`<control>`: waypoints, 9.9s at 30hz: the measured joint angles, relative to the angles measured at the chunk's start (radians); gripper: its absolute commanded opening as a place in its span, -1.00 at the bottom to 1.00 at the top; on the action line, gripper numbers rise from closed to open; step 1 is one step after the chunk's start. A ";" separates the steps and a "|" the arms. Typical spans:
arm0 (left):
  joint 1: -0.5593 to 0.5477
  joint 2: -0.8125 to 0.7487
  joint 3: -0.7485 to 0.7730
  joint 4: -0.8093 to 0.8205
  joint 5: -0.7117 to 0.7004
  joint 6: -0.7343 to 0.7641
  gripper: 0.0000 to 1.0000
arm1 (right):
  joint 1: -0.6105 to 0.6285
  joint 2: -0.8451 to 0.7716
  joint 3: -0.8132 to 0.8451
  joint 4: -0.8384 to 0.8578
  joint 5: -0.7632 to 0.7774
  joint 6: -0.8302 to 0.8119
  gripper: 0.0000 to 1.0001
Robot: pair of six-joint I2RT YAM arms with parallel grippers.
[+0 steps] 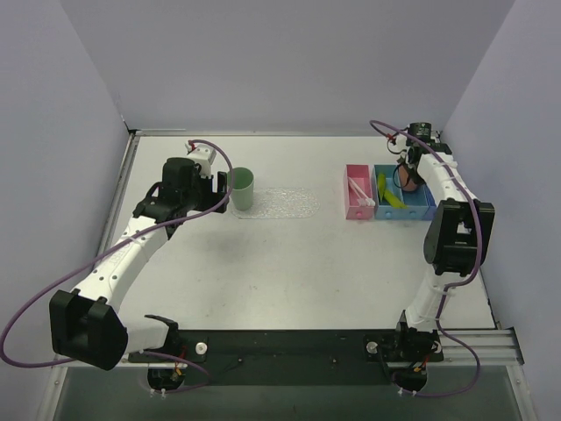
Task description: Prepare toiletry sets of a toothbrush and toothpaste on the tray
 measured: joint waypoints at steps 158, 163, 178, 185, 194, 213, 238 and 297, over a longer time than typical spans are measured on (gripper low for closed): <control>-0.136 0.057 -0.158 0.636 0.530 -0.720 -1.00 | 0.792 -0.425 -0.232 0.200 -0.475 1.055 -0.45; -0.134 0.057 -0.161 0.636 0.525 -0.719 -1.00 | 0.792 -0.413 -0.233 0.209 -0.470 1.070 -0.47; -0.126 0.061 -0.171 0.629 0.500 -0.716 -1.00 | 0.793 -0.385 -0.240 0.223 -0.445 1.078 -1.00; -0.126 0.061 -0.168 0.603 0.501 -0.671 -0.30 | 0.799 -0.388 -0.254 0.229 -0.416 1.078 -1.00; -0.133 0.059 -0.108 0.544 0.509 -0.587 0.27 | 0.756 -0.404 -0.262 0.205 -0.355 1.071 -1.00; -0.103 -0.162 -0.004 0.125 0.053 -0.076 0.55 | 0.705 -0.143 -0.035 0.051 -0.284 1.096 -1.00; -0.109 -0.158 -0.010 0.044 -0.190 0.061 0.57 | 0.705 0.200 0.297 -0.132 -0.307 1.207 -1.00; -0.143 -0.159 -0.015 0.044 -0.211 0.087 0.59 | 0.734 0.360 0.479 -0.157 -0.316 1.255 -0.51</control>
